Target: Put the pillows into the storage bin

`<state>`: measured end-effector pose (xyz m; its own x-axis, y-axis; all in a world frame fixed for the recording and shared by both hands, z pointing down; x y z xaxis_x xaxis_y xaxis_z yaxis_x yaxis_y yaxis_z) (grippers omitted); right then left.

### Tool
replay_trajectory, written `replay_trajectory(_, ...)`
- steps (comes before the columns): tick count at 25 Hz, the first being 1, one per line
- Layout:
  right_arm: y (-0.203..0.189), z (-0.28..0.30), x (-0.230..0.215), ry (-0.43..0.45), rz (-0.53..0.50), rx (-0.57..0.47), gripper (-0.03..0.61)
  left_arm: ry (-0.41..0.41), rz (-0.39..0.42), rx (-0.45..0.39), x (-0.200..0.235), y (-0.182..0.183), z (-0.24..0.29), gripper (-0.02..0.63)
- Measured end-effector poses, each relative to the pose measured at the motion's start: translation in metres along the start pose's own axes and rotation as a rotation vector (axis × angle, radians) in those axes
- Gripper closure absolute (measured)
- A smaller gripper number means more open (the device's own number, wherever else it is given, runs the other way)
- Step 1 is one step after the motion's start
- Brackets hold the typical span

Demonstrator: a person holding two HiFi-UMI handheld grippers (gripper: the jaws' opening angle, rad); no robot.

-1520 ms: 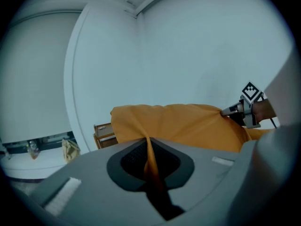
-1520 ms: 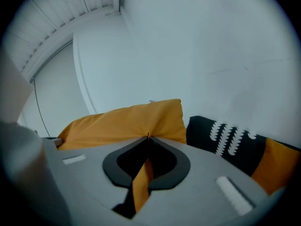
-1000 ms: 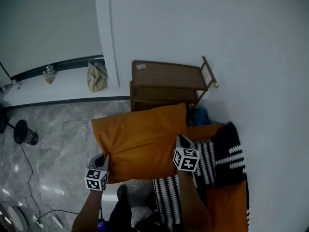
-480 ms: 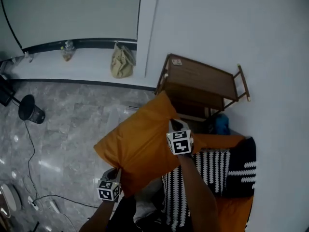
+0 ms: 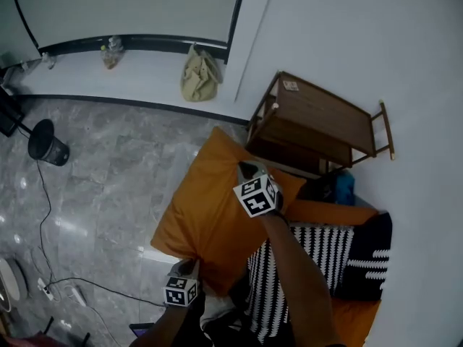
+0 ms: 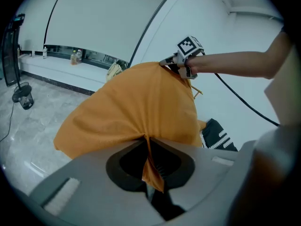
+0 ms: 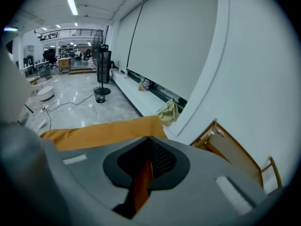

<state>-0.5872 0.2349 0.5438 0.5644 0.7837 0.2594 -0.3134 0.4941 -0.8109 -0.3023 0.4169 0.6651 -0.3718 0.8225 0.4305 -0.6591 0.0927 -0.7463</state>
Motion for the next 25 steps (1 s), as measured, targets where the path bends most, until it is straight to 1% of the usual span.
replay_trajectory(3,0.005,0.024,0.011,0.04,-0.044,-0.004,0.566,0.013,-0.02,0.001,0.004,-0.005,0.006,0.595)
replay_trajectory(7,0.013,0.052,0.02,0.071,-0.074,-0.011,0.566,0.039,-0.037,-0.002,0.015,-0.004,0.015,0.595)
replay_trajectory(10,0.017,0.069,0.023,0.074,-0.091,-0.028,0.565,0.046,-0.026,0.002,0.021,-0.006,0.026,0.592)
replay_trajectory(12,0.019,0.08,0.02,0.058,-0.091,-0.055,0.56,0.063,-0.046,0.019,0.026,-0.011,0.036,0.575)
replay_trajectory(13,0.021,0.086,0.019,0.052,-0.078,-0.062,0.56,0.079,-0.072,0.03,0.031,-0.015,0.04,0.567)
replay_trajectory(15,0.022,0.095,0.02,0.058,-0.041,-0.053,0.526,0.114,-0.12,0.045,0.039,-0.017,0.049,0.544)
replay_trajectory(17,0.022,0.1,0.023,0.068,-0.008,-0.048,0.525,0.12,-0.134,0.055,0.042,-0.014,0.058,0.503)
replay_trajectory(19,0.019,0.098,0.025,0.068,0.025,-0.046,0.526,0.087,-0.141,0.067,0.038,-0.012,0.068,0.382)
replay_trajectory(21,0.008,0.092,0.026,0.068,0.059,-0.038,0.526,0.053,-0.141,0.091,0.032,-0.017,0.076,0.379)
replay_trajectory(23,-0.009,0.084,0.027,0.067,0.086,-0.016,0.526,0.033,-0.114,0.11,0.029,-0.022,0.077,0.382)
replay_trajectory(25,-0.026,0.073,0.024,0.057,0.109,0.007,0.526,0.027,-0.089,0.112,0.029,-0.023,0.075,0.39)
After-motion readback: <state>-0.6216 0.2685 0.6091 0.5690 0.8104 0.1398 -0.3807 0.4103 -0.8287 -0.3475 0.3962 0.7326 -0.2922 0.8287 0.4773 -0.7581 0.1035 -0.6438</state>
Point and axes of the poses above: the fingertips, and each gripper's own axes: z forward along the fingers, x to its left, y out of its top, the point moved 4 cm from there along -z, backward along the fingers, and after that the axes turned 13 degrees about -x, right-handed, at the moved point
